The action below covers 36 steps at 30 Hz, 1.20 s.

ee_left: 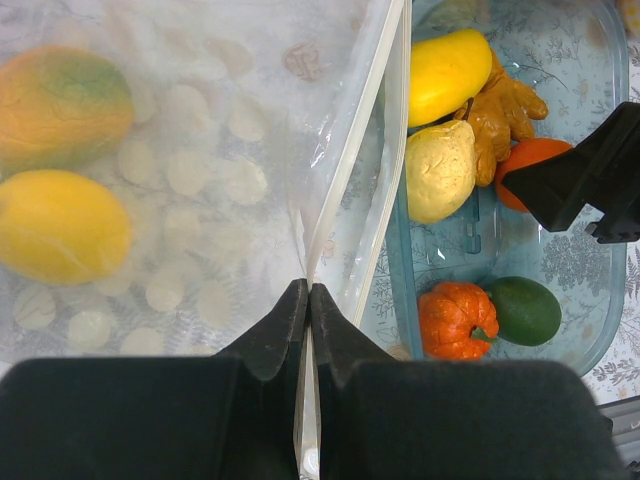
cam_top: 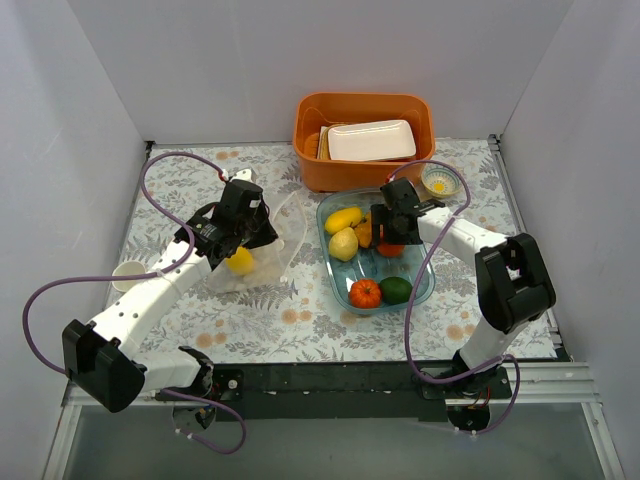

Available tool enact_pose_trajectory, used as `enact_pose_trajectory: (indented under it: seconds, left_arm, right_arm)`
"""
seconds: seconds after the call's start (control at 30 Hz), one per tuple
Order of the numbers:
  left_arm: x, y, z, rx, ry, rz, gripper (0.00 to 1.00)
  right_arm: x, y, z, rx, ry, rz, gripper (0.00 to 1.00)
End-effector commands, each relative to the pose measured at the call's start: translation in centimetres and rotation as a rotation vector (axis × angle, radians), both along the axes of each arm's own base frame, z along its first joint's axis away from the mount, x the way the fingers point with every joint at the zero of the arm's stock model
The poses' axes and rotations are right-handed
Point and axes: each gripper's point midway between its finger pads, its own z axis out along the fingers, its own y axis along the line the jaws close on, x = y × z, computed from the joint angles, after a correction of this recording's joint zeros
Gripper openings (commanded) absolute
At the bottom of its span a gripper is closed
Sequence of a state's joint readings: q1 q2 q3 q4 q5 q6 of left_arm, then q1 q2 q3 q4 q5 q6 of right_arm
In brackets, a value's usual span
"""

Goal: Place the food in the zip-top bag and seal the zipper
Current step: Pick up the fake fruit from the bin.

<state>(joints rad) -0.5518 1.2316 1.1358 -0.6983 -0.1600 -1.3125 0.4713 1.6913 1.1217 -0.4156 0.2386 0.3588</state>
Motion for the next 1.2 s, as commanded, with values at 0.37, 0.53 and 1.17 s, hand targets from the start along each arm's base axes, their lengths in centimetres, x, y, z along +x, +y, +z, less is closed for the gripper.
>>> enact_pose_trajectory:
  seconds: [0.37, 0.53, 1.17]
  left_arm:
    - [0.2, 0.2, 0.7, -0.005, -0.023, 0.0, 0.0]
    - [0.3, -0.1, 0.8, -0.011, -0.023, -0.007, 0.0]
    - [0.5, -0.2, 1.1, -0.015, -0.025, -0.005, 0.0]
  right_arm:
    - [0.4, 1.2, 8.7, 0.115, -0.158, 0.064, 0.51]
    - [0.3, 3.5, 12.2, 0.256, -0.216, 0.112, 0.5]
    - [-2.5, 18.0, 19.6, 0.767, -0.196, 0.527, 0.5]
